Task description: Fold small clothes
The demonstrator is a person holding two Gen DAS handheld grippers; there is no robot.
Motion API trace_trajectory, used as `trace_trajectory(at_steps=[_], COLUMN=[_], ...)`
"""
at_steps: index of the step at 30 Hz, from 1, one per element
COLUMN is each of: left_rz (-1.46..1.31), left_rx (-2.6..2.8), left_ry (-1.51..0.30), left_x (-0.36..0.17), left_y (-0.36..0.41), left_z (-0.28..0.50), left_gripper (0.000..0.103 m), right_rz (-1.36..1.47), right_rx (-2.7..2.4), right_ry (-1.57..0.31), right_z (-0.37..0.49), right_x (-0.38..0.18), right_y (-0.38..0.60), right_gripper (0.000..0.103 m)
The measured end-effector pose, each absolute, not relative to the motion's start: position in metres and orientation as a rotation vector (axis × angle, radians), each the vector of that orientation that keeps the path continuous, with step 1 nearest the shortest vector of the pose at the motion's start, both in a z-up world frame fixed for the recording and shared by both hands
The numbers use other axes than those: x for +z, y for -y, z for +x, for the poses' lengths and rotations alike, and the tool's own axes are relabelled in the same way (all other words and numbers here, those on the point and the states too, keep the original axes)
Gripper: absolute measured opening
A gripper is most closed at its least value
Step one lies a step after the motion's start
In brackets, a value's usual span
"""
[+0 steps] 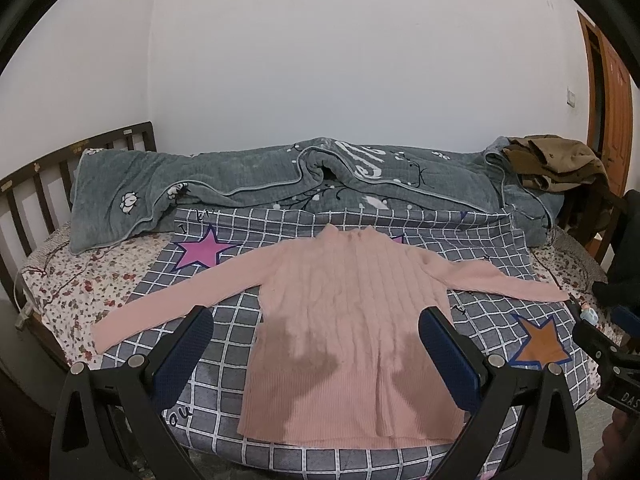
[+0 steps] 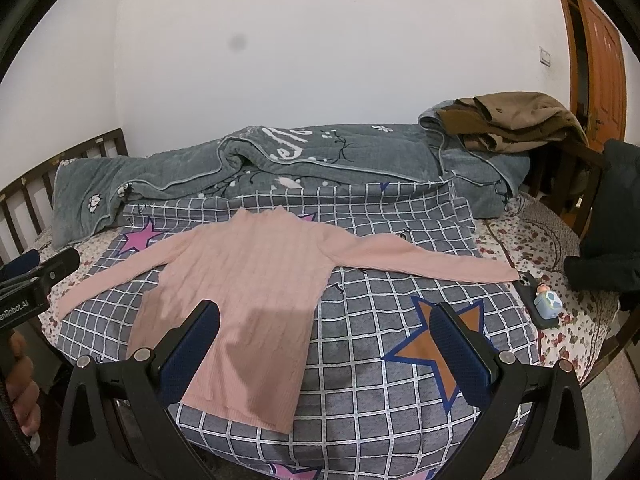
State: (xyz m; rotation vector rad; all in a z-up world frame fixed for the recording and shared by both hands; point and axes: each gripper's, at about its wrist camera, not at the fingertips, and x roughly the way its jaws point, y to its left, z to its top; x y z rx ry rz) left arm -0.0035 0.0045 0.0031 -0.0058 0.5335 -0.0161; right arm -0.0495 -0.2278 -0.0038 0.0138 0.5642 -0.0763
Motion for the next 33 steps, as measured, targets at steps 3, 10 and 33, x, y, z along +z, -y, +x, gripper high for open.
trace_trajectory(at_steps=[3, 10, 33], left_rz=[-0.022, -0.067, -0.406], left_rx=[-0.017, -0.030, 0.157], left_ry=[-0.535, -0.589, -0.834], left_x=[-0.001, -0.033, -0.199], left_y=[-0.009, -0.042, -0.240], left_z=[0.002, 0.031, 0.148], left_gripper=[0.103, 0.103, 0.086], right_rz=[0.010, -0.010, -0.030], right_rx=[-0.073, -0.065, 0.070], right_ry=[-0.566, -0.584, -0.770], right_z=[-0.044, -0.022, 0.107], right_x=[-0.006, -0.022, -0.148], right_y=[0.222, 0.201, 0.123], right_gripper=[0.103, 0.103, 0.081])
